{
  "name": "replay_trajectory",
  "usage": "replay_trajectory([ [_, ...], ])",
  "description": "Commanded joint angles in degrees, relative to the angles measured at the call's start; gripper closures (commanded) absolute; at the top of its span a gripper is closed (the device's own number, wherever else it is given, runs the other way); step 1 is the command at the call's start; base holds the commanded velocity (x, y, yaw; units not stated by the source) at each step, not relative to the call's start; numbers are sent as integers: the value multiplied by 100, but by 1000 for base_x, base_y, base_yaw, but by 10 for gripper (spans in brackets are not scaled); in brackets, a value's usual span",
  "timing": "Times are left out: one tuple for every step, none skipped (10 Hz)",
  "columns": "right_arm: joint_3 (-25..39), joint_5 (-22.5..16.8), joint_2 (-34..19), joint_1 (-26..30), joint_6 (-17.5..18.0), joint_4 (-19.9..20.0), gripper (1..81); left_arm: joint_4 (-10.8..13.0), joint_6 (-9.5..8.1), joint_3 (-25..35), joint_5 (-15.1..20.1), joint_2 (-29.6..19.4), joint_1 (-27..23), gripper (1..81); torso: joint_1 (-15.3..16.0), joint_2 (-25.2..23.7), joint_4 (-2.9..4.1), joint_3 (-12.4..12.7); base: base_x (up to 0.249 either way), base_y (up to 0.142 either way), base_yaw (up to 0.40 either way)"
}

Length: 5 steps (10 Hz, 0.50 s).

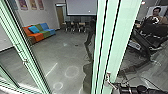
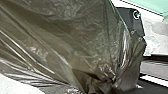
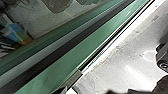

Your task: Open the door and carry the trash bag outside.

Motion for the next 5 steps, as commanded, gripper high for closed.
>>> replay_trajectory([
  [-758,453,-589,917,338,-124,10,-8,8,54,407,-68,-196,811,1,0,0,0,0,0,0],
  [-802,470,-597,951,338,-264,10,-8,8,54,407,-68,-196,811,1,0,0,0,0,0,0],
  [-820,488,-615,978,338,-405,10,-8,-1,54,407,-68,-196,811,1,0,0,-2,0,0,0],
  [-864,576,-615,996,338,-537,10,-8,-1,54,407,-68,-196,811,1,0,0,-2,0,0,0],
  [-907,593,-606,1057,338,-651,10,-8,-1,54,407,-68,-195,811,1,0,0,-2,0,0,0],
])
